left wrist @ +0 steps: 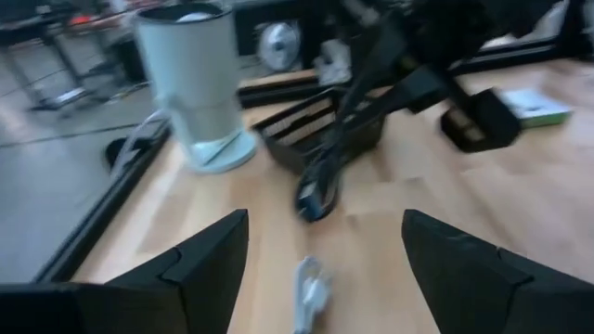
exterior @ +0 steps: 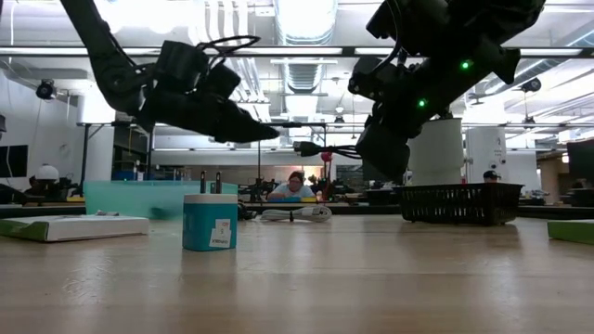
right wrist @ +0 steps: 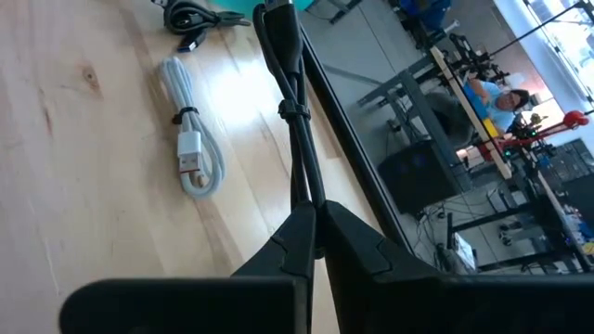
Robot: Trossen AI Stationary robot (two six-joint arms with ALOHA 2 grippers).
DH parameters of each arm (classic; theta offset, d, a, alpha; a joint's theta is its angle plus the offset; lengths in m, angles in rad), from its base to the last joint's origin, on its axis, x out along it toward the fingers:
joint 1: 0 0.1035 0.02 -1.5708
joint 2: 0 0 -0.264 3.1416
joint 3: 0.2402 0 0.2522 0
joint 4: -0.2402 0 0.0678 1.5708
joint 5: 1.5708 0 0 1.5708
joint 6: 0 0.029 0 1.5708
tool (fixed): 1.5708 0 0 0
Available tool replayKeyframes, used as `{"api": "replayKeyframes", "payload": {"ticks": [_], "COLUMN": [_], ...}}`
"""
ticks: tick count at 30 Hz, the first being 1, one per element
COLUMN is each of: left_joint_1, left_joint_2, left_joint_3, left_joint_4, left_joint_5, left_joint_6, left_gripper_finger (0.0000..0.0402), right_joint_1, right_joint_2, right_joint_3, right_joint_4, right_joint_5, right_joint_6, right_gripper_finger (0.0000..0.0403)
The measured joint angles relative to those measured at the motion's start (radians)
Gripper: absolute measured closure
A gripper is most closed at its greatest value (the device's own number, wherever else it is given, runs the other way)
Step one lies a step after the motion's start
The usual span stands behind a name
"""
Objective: Pick and place items into bin
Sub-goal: Put the bottom black charger cable into the green bin
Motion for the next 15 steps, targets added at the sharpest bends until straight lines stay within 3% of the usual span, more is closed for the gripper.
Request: {"api": "replayKeyframes", "payload": {"ticks": [15], "left_joint_1": [-0.02], "left_joint_2": [0.125], "left_joint_3": [0.134], "left_joint_4": [-0.002], "left_joint_5": [0.021], "left_joint_6": [0.0], "left_gripper_finger": [0.0134], "right_joint_1": [-0.001], "right_joint_2": [0.0], "right_joint_3": [0.0], "right_joint_4": [0.002], "right_joint_5": [0.0], "right_joint_6": [0.0], "right_gripper_finger": [0.0394]}}
